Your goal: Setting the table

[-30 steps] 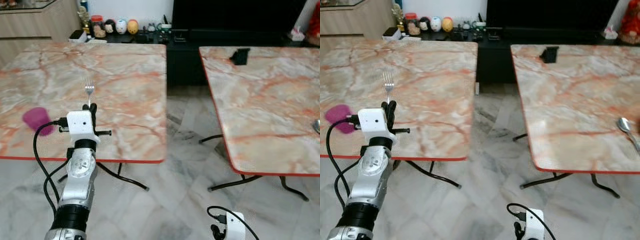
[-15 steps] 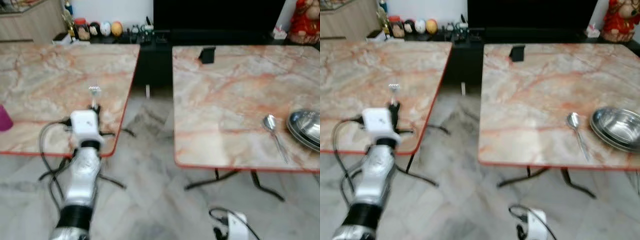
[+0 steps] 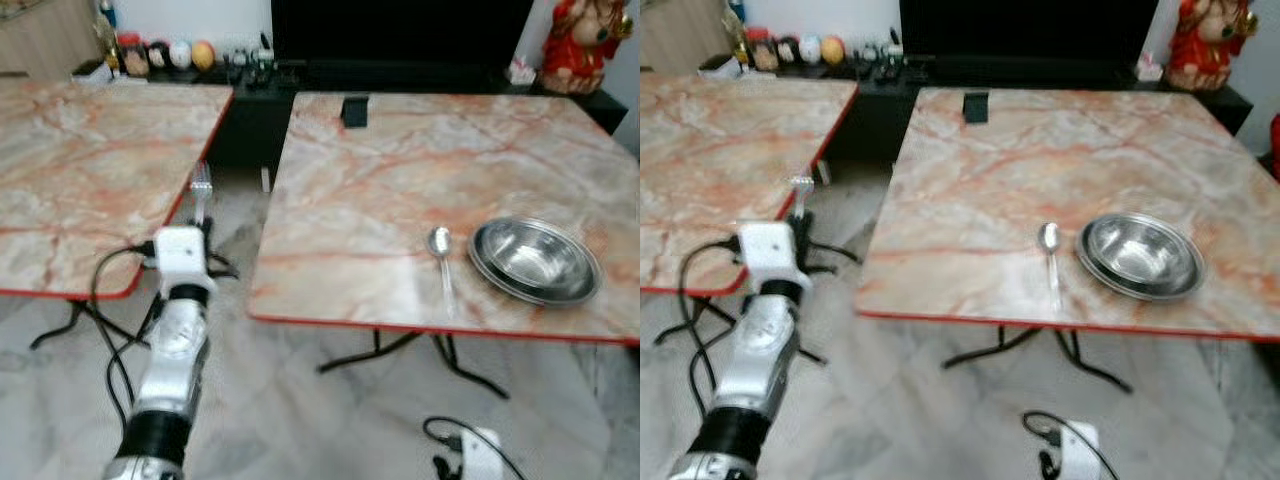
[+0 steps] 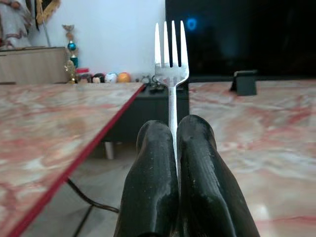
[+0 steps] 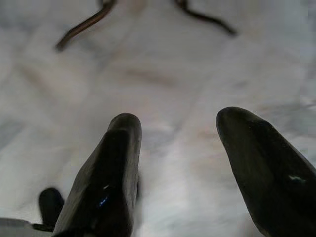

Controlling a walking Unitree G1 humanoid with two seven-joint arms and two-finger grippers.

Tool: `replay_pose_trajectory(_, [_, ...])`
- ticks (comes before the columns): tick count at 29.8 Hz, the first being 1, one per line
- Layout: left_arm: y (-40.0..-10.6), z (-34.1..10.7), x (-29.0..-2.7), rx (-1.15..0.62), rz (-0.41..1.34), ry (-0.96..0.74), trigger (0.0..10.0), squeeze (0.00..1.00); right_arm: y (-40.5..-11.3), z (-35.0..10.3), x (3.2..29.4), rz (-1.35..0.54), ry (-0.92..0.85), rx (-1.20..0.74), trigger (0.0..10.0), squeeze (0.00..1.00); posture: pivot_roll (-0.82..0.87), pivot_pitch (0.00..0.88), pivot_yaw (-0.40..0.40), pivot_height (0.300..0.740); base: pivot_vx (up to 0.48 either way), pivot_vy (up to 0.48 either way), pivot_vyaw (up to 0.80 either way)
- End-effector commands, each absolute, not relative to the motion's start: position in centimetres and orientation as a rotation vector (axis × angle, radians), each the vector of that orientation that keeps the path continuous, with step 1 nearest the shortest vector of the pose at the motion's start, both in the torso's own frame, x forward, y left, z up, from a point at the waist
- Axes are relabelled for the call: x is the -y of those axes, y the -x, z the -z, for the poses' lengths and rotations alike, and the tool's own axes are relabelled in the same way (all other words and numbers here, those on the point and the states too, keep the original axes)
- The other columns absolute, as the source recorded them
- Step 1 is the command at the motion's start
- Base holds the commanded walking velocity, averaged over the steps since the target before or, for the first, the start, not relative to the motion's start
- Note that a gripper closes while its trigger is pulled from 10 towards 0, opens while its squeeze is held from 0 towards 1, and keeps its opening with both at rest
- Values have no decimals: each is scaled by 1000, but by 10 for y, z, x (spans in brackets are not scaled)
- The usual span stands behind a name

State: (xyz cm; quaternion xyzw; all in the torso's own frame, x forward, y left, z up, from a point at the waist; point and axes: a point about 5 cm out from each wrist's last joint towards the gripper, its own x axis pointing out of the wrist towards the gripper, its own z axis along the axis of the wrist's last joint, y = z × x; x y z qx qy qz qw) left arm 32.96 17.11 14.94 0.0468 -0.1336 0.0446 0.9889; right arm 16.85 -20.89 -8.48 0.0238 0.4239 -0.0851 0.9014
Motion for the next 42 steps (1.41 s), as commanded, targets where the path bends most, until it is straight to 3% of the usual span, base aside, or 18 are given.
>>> replay_pose_trajectory(1, [-328, -148, -181, 266, -114, -110, 10000, 0, -168, 87, 199, 158, -68, -888, 10000, 0, 40, 0, -17, 740, 0, -435, 0])
replay_pose_trajectory(15, [-329, -146, -183, 257, -117, -115, 10000, 0, -168, 87, 200, 158, -62, -887, 10000, 0, 39, 0, -23, 740, 0, -418, 0])
replay_pose_trajectory(31, [-331, -142, -189, 218, -104, -130, 10000, 0, -168, 87, 201, 156, -59, -887, 10000, 0, 40, 0, -28, 740, 0, 0, 0])
replay_pose_trajectory(42, [-332, -144, -203, 202, -90, -230, 10000, 0, -168, 86, 202, 155, -56, -887, 10000, 0, 43, 0, -32, 740, 0, 0, 0])
